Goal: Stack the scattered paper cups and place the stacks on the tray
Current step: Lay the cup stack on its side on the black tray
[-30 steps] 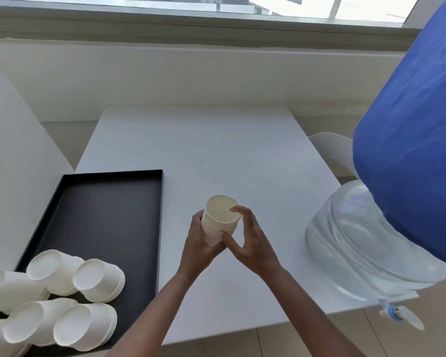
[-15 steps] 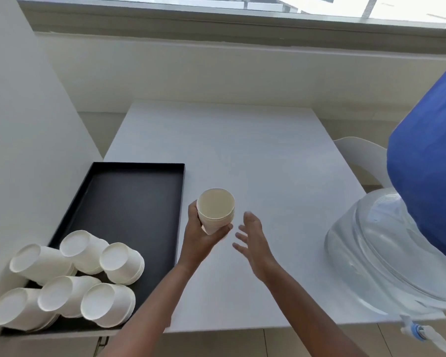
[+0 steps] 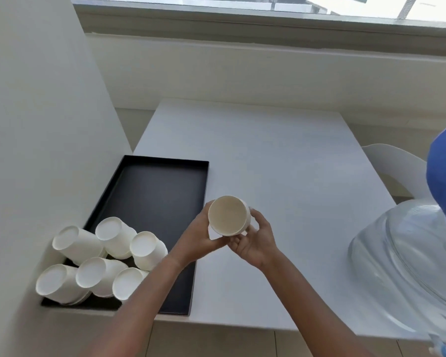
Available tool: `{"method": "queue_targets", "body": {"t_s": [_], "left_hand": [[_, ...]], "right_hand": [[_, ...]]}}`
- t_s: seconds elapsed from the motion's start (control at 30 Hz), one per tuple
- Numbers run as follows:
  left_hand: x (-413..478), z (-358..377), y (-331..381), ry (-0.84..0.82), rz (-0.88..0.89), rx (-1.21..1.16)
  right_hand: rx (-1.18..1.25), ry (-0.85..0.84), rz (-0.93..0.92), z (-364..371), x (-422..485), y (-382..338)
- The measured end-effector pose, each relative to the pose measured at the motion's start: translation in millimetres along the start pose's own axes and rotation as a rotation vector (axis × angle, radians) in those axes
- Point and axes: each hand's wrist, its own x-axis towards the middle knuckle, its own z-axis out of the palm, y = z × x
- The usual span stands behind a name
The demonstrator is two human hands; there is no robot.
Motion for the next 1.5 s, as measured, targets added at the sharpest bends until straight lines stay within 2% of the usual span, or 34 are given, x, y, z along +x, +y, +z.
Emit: {"method": "queue_targets", "body": {"t_s": [0.13, 0.23, 0.33, 0.5, 0.67, 0.83, 0.97, 1.27, 1.5], "left_hand": [[-5, -31, -12, -0.065, -0.007, 0.274], [-11, -51, -19, 0.086, -0.094, 0.428], [-18, -63, -24, 0.242, -0.193, 0.422], [-28, -70, -40, 0.31, -0.292, 0.48], [-32, -71, -49, 0.319, -0.333, 0.505], [-34, -72, -54, 0.312, -0.367, 0.51], [-34, -72, -57, 0.318, -0.364, 0.508], [-33, -76, -58, 0.403, -0.403, 0.318], [-33, -76, -57, 0.391, -0.383, 0.359]], "right_hand": [[-0.015, 0.045, -0.055, 4, 6, 5], [-0.083, 0.111, -0.114, 6, 12, 16], [-0.203, 0.139, -0.172, 7, 18, 29], [-0.473, 0.123, -0.328, 15, 25, 53], [-0.978, -0.031, -0.611, 23, 25, 69], [-1.392, -0.262, -0.746, 22, 26, 81], [-1.626, -0.398, -0.83, 20, 27, 87], [-1.73, -0.541, -1.043, 15, 29, 95], [-1.785, -0.502, -1.014, 3, 38, 93]]}}
